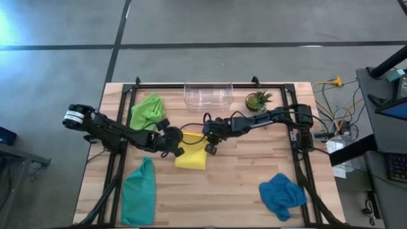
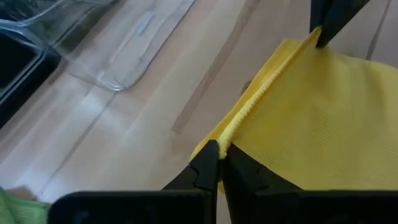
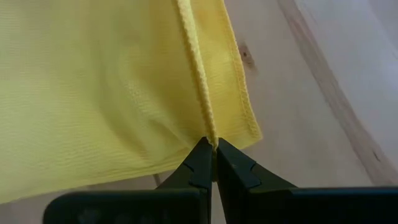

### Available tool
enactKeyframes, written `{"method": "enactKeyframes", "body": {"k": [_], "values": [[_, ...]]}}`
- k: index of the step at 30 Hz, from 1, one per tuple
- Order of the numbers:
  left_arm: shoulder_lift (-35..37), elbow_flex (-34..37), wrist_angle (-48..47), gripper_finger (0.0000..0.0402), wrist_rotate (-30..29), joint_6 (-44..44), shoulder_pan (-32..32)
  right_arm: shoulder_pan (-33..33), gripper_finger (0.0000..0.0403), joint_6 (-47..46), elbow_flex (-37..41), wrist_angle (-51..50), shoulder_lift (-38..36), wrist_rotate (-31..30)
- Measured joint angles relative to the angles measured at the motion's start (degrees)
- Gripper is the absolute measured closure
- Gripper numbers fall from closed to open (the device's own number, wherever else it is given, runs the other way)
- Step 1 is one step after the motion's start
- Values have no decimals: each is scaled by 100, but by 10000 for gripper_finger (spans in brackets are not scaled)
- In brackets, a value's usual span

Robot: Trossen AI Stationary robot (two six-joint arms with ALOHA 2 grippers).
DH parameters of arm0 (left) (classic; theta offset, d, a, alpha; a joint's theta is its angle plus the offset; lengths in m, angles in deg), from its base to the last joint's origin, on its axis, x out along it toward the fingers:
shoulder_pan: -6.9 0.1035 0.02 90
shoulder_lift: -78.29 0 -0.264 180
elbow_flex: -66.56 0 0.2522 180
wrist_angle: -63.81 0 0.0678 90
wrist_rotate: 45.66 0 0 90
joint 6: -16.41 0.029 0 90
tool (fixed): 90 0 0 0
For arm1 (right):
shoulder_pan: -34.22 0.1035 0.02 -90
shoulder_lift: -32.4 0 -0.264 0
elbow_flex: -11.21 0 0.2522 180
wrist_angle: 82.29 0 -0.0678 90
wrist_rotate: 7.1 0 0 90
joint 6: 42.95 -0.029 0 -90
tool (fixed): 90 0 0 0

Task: Fold microfiber towels
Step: Fold the yellow microfiber towel

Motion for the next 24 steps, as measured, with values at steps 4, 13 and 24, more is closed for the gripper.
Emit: {"method": "enactKeyframes", "body": {"k": [4, 13, 24], "values": [[0, 23, 12, 399, 185, -7, 110, -26, 394, -61, -22, -43, -7, -53], [2, 62, -23, 307, 222, -7, 189, -59, 370, -188, -3, -359, -60, -53], [190, -97, 105, 231, 1762, -621, 179, -43, 277, -258, 6, -292, -812, 1]]}}
